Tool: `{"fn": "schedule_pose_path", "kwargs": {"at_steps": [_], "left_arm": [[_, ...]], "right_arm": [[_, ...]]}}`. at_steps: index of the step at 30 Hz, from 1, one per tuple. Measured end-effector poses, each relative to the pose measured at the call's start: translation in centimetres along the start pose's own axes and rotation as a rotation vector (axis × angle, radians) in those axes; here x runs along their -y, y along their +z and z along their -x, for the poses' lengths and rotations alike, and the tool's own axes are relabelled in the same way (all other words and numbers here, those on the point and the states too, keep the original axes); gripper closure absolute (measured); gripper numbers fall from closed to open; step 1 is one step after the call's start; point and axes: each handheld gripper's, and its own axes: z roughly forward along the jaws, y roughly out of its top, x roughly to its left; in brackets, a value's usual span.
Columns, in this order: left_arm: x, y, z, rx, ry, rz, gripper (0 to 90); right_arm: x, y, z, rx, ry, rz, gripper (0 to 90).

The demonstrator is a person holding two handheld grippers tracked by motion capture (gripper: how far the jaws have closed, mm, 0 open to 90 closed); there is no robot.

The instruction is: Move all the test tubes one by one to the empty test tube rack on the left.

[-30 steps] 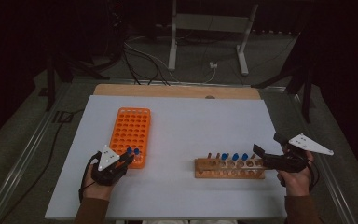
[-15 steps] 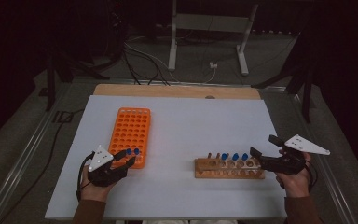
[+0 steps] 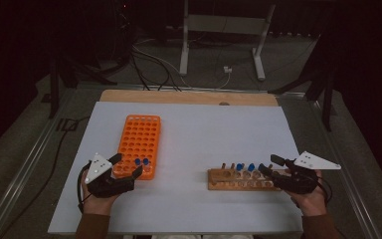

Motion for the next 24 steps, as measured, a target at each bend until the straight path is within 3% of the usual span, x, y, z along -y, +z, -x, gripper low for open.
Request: {"fn": "schedule_pose_path", "kwargs": {"at_steps": [4,9,18,24], "left_arm": [[-0.1,0.1,0.1,-0.012,-0.003,-0.011,1.9],[-0.2,0.2,0.1,-0.011,-0.014,-0.014,0.8],[-0.2,0.1,-0.1,-0.023,-0.020,-0.021,0.9],[-0.3,0.0,0.0,-0.022,-0.015,-0.020,0.9]], "right_arm": [[0.6,0.4,-0.4,-0.039,-0.025,-0.029,57.1],[1.1,1.2,-0.9,-0.056,-0.055,-0.057,69.3],[1.5,2.1,-1.1,-0.053,-0.078,-0.098,75.4],[1.4,1.9,-1.1,-0.047,-0.078,-0.091,76.6]]}}
